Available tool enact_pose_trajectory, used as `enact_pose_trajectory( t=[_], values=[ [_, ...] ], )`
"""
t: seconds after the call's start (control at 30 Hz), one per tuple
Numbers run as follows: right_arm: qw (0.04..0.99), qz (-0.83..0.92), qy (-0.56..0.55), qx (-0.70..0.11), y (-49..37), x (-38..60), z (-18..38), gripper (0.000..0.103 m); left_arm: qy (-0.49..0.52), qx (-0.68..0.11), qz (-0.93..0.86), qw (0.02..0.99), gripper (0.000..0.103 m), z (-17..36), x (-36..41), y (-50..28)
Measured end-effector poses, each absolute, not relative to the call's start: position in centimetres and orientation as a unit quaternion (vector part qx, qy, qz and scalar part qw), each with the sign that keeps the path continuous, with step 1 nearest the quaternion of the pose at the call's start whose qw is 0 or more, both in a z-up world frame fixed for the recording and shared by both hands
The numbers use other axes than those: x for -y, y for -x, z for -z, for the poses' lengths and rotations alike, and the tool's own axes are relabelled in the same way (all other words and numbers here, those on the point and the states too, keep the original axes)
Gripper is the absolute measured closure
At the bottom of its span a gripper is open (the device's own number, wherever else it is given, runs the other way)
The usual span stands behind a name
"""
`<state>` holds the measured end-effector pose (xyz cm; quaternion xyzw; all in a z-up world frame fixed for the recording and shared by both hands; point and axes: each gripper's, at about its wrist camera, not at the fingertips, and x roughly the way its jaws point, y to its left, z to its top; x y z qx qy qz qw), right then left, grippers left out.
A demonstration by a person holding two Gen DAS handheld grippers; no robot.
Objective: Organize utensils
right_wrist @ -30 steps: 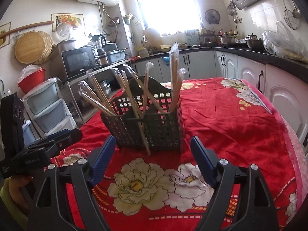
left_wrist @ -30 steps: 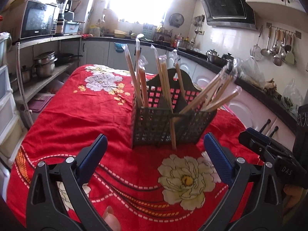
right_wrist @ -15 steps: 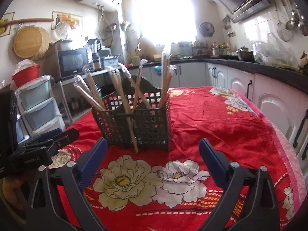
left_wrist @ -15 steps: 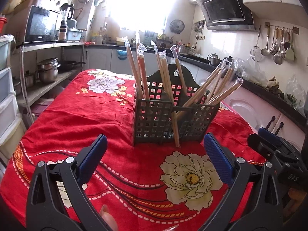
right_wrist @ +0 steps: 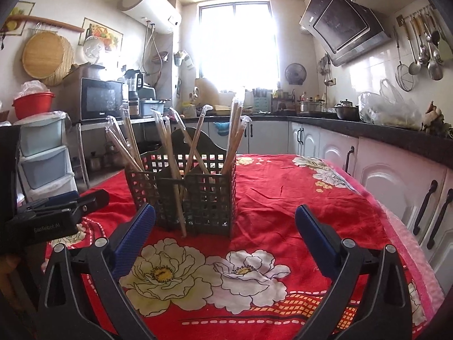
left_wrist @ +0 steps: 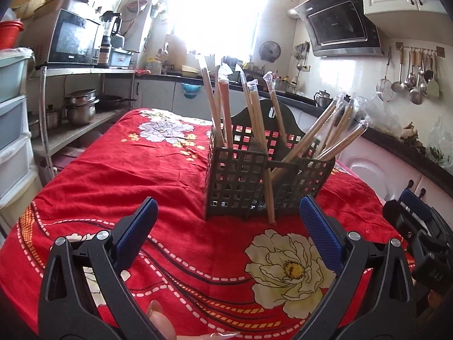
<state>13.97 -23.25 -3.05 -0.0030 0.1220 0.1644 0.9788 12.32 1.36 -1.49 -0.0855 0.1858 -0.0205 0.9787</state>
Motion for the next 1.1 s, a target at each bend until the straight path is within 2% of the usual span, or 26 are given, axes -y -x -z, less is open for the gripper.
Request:
enact_pose_trajectory(
  t=[1.1],
  values=[
    [0.979,-0.16,-0.007,-0.13,-13.91,23.5,3.31,0.006,0.07,-0.175,0.026,0.982,0.011,1.41,-0.84,-11.98]
  ],
)
